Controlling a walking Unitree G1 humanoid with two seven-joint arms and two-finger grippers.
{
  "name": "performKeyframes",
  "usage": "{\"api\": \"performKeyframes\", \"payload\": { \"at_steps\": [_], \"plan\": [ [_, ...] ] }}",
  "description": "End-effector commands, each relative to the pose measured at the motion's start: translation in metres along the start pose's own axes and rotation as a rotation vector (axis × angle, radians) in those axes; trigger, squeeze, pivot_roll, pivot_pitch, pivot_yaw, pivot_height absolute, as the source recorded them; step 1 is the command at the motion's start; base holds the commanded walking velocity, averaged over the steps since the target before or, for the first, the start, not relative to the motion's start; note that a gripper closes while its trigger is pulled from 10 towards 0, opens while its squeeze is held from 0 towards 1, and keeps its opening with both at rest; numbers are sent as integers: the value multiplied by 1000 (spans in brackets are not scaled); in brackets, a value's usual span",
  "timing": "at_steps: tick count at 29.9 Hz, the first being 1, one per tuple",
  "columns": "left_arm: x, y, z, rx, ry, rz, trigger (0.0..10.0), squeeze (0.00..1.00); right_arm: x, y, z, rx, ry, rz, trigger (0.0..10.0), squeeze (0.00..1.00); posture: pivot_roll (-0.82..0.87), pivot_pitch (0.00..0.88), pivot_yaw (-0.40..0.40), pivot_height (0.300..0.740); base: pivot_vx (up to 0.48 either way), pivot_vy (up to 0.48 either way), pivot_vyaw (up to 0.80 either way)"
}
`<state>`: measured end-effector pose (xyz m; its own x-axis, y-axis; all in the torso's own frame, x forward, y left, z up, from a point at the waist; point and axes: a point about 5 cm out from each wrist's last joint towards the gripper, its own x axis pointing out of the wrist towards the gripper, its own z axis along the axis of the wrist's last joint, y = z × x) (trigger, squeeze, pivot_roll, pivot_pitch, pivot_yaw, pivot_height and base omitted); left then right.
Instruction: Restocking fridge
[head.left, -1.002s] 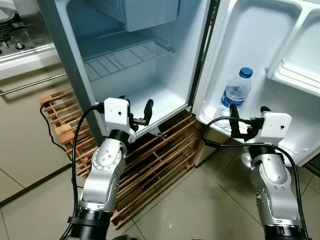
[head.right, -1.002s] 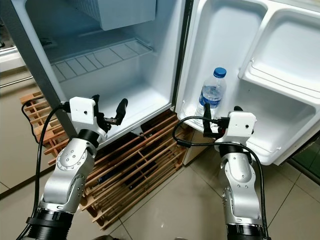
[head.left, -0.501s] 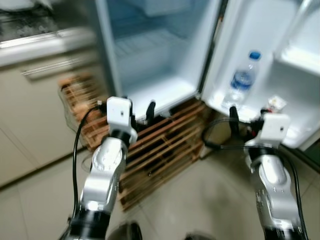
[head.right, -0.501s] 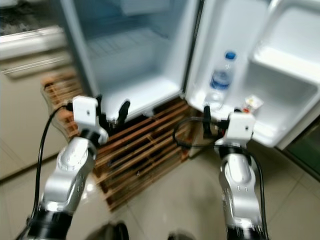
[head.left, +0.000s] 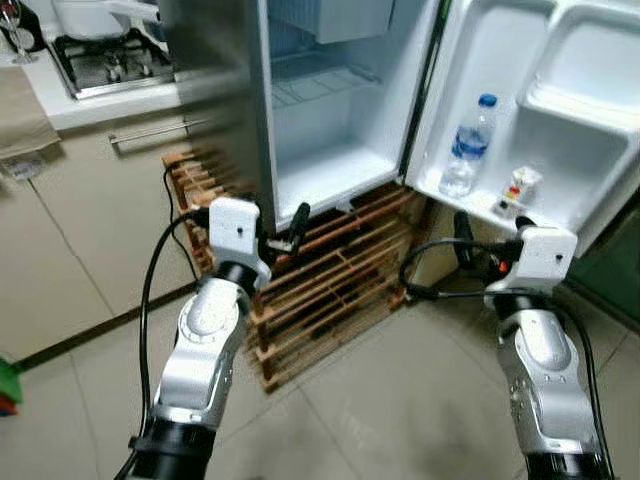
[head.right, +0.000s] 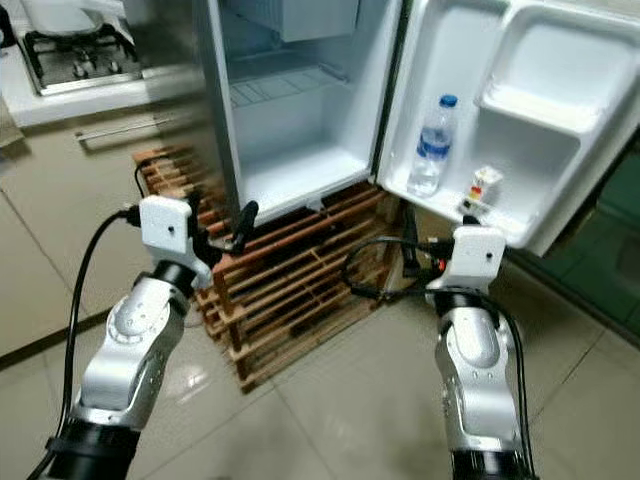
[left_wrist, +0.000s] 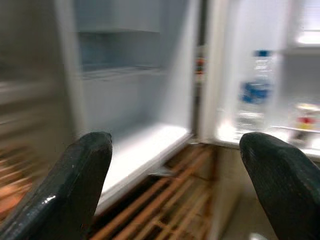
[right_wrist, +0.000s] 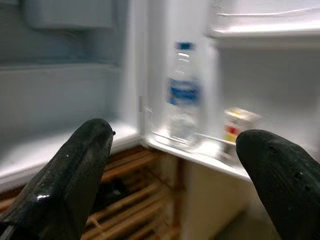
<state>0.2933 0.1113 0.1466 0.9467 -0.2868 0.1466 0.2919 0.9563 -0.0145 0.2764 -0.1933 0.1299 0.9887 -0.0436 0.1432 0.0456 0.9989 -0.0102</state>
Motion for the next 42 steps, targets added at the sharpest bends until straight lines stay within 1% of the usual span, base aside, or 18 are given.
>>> {"api": "performKeyframes", "payload": {
  "at_steps": [1,3,10,13,18,22,25,28,29,30,31,32,34,36,38,42],
  "plan": [
    [2,-5,2,-10,-6,-15,10000,0,0,-7,1,-15,0,-22,10000,0,-107,0,7,740,0,-480,0],
    [3,-3,0,-19,9,2,10000,0,0,-8,1,-19,0,-26,10000,0,-110,0,10,740,0,-480,0],
    [5,-1,-1,-40,14,26,10000,0,0,-10,0,-26,2,-34,10000,0,-115,0,8,740,0,-470,0],
    [5,2,-4,-58,26,46,10000,0,-2,-13,0,-49,4,-50,10000,0,-115,0,8,740,0,-454,638],
    [5,7,-9,-47,61,84,10000,0,-10,-22,0,-73,10,-75,10000,0,-115,0,8,740,0,0,609],
    [6,5,-9,-48,63,84,10000,0,-14,-26,-1,-85,14,-91,10000,0,-127,0,12,740,0,0,555],
    [7,6,-10,-46,64,90,10000,0,-24,-38,3,-117,-3,-148,10000,0,-140,0,12,740,0,0,0],
    [5,14,-12,-61,64,135,10000,0,-38,-53,4,-154,-3,-222,10000,0,-138,0,8,740,0,0,0],
    [5,14,-12,-61,64,135,10000,0,-38,-53,4,-154,-3,-222,10000,0,-138,0,8,740,0,0,0],
    [5,21,-11,-71,65,184,10000,0,-43,-62,5,-162,5,-250,10000,0,-150,0,21,740,0,0,0],
    [5,21,-11,-71,65,184,10000,0,-43,-62,5,-162,5,-250,10000,0,-150,0,21,740,0,0,0],
    [5,26,-11,-70,68,200,10000,0,-43,-69,7,-159,7,-263,10000,0,-156,0,31,740,0,0,0],
    [6,25,-13,-35,75,166,10000,0,-40,-75,11,-162,-13,-297,10000,0,-166,0,54,740,0,0,0],
    [7,25,-14,-21,77,157,10000,0,-38,-77,11,-165,-16,-310,10000,0,-166,0,54,740,0,0,0],
    [8,25,-14,-24,77,160,10000,0,-37,-77,13,-160,-23,-323,10000,0,-166,0,54,740,0,0,0],
    [13,23,-12,-31,67,148,10000,0,-30,-78,30,-142,-87,-338,10000,0,-182,0,73,740,0,0,0]
  ]
}}
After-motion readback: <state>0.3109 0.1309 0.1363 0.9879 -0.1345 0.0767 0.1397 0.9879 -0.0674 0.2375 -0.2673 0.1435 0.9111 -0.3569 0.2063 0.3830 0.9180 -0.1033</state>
